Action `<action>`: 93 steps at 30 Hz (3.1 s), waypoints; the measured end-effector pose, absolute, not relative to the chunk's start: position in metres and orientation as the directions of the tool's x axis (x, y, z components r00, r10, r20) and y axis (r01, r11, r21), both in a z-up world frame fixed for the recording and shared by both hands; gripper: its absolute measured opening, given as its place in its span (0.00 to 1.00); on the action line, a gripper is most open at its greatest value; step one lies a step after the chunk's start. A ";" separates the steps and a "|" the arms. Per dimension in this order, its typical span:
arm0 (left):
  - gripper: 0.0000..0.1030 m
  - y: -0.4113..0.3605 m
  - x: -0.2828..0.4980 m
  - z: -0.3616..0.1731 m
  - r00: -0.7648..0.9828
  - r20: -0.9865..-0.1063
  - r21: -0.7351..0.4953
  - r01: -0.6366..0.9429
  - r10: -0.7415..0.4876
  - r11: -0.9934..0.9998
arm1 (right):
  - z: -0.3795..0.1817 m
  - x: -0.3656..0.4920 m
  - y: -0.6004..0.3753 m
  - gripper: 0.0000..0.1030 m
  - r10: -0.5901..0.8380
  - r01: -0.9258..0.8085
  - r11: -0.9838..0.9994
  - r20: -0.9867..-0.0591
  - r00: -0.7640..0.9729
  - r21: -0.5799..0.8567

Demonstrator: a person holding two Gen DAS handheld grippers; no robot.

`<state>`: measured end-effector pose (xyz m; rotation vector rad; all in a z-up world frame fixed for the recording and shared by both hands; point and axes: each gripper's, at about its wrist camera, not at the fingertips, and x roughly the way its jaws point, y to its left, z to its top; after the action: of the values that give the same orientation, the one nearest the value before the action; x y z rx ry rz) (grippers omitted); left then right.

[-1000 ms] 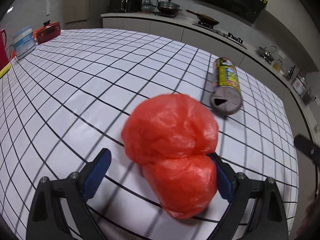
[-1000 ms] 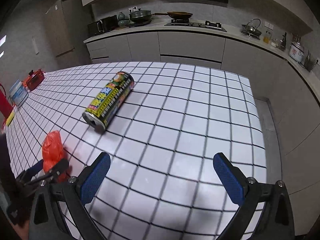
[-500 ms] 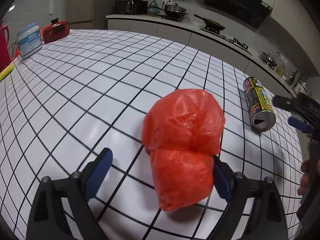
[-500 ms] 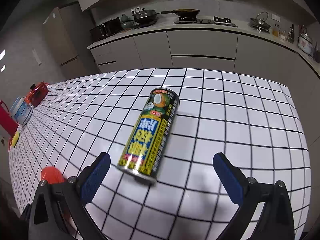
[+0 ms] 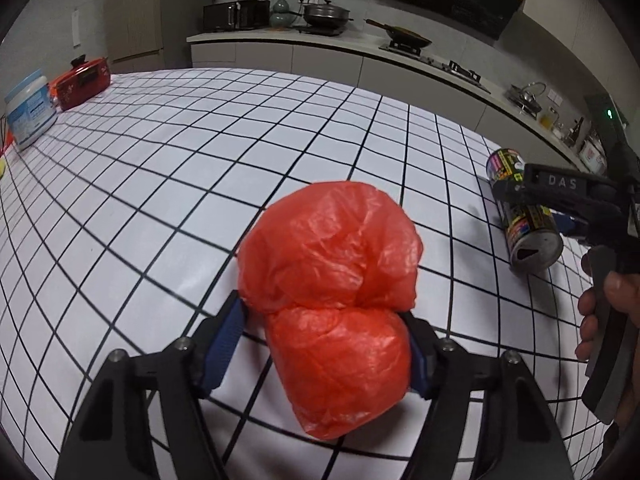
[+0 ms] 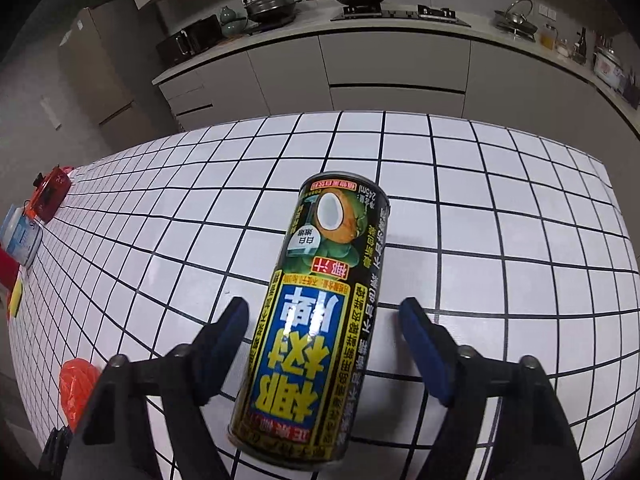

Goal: Collect trash
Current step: 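Grasp the red plastic bag with the left tool while the right tool grasps the coconut can, then lift the red bag and coconut can and carry both over the trash bin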

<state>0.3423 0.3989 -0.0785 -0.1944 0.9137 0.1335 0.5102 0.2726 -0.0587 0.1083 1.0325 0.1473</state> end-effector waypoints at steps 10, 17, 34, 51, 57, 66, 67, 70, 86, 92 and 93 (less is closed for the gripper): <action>0.38 0.388 0.345 -0.076 0.622 -0.783 -0.099 -0.134 0.006 0.986 | -0.057 0.474 0.265 0.54 0.223 -0.155 0.974 -0.838 0.499 0.167; 0.38 0.359 0.329 -0.062 0.656 -0.754 -0.128 -0.104 -0.029 0.986 | -0.042 0.435 0.239 0.53 0.235 -0.195 0.969 -0.812 0.534 0.153; 0.38 0.274 0.302 -0.042 0.674 -0.733 -0.117 0.009 -0.093 0.993 | -0.020 0.357 0.151 0.53 0.214 -0.160 0.976 -0.794 0.570 0.149; 0.38 0.151 0.268 -0.014 0.681 -0.700 -0.118 0.190 -0.217 0.975 | 0.015 0.268 0.021 0.53 0.119 -0.037 0.992 -0.761 0.637 0.124; 0.38 0.112 0.253 -0.007 0.677 -0.691 -0.118 0.238 -0.252 0.964 | 0.022 0.232 -0.034 0.53 0.080 0.021 0.992 -0.759 0.647 0.122; 0.38 0.055 0.225 -0.005 0.656 -0.692 -0.119 0.309 -0.302 0.944 | 0.027 0.182 -0.102 0.53 0.032 0.091 0.989 -0.755 0.655 0.121; 0.38 0.050 0.221 -0.006 0.655 -0.692 -0.117 0.314 -0.304 0.942 | 0.026 0.177 -0.108 0.53 0.029 0.096 0.988 -0.756 0.654 0.121; 0.38 0.035 0.211 -0.008 0.647 -0.694 -0.119 0.329 -0.315 0.937 | 0.025 0.162 -0.125 0.53 0.018 0.110 0.987 -0.758 0.651 0.118; 0.38 -0.065 0.156 -0.041 0.584 -0.727 -0.134 0.395 -0.361 0.909 | -0.013 0.092 -0.212 0.53 -0.003 0.144 0.984 -0.797 0.605 0.105; 0.38 -0.085 0.141 -0.064 0.559 -0.753 -0.136 0.384 -0.347 0.913 | -0.035 0.082 -0.226 0.53 0.010 0.129 0.986 -0.817 0.576 0.103; 0.38 -0.088 0.139 -0.067 0.556 -0.757 -0.135 0.382 -0.344 0.914 | -0.038 0.081 -0.228 0.53 0.013 0.126 0.987 -0.820 0.572 0.103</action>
<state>0.1390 -0.0877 -0.0667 0.0464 0.8826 -0.4285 0.0814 -0.2279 -0.0382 0.1558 0.9609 -0.0665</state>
